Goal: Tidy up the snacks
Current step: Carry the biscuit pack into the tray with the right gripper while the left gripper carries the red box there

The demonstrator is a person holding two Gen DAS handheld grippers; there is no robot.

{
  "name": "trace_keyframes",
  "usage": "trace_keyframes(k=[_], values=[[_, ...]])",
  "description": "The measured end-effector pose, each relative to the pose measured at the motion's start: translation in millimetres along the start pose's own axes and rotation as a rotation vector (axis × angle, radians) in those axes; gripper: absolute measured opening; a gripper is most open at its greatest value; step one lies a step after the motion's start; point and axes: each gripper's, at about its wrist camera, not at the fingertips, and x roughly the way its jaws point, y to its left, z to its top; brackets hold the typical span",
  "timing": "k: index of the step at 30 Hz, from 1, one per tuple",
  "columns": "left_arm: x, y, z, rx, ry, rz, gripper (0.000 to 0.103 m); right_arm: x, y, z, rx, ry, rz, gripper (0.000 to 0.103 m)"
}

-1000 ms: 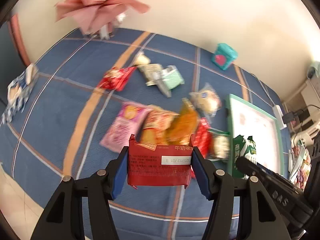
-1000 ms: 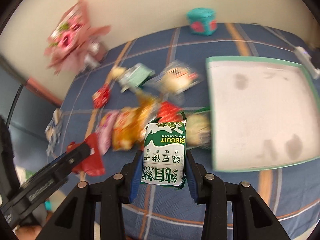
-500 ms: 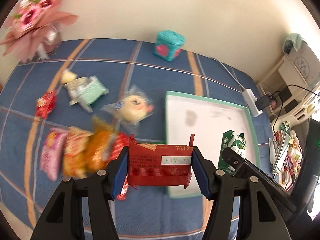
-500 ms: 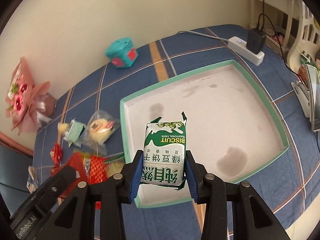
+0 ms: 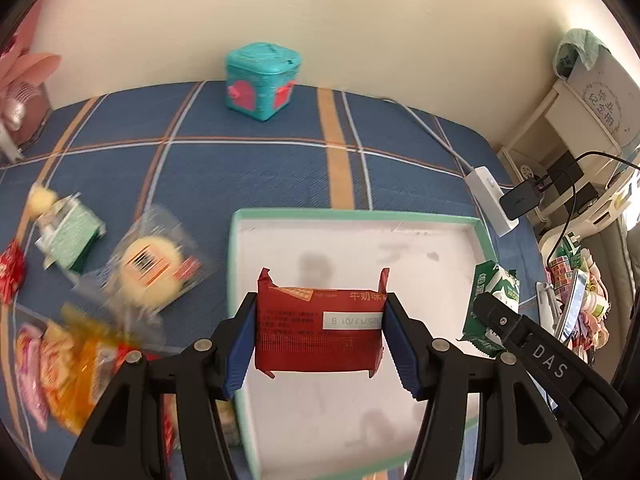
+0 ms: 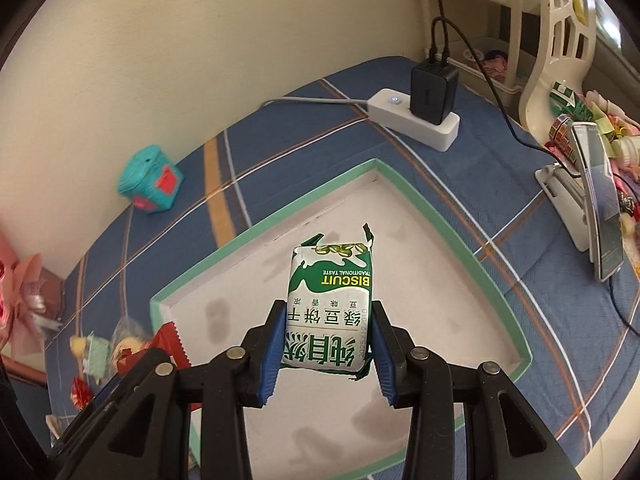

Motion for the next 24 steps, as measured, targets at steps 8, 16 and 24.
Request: trace_keyframes(k=[8,16,24], values=[[33,-13,14,0.032,0.01,-0.006,0.062,33,-5,12,0.008,0.008,-0.066,0.043],[57,-15,16,0.039,0.041,-0.006,0.062,59,-2,10,-0.011,0.046,-0.103,0.043],[51,-17,17,0.047,0.027,0.002,0.069,60,-4,11,-0.012,0.05,-0.131,0.043]])
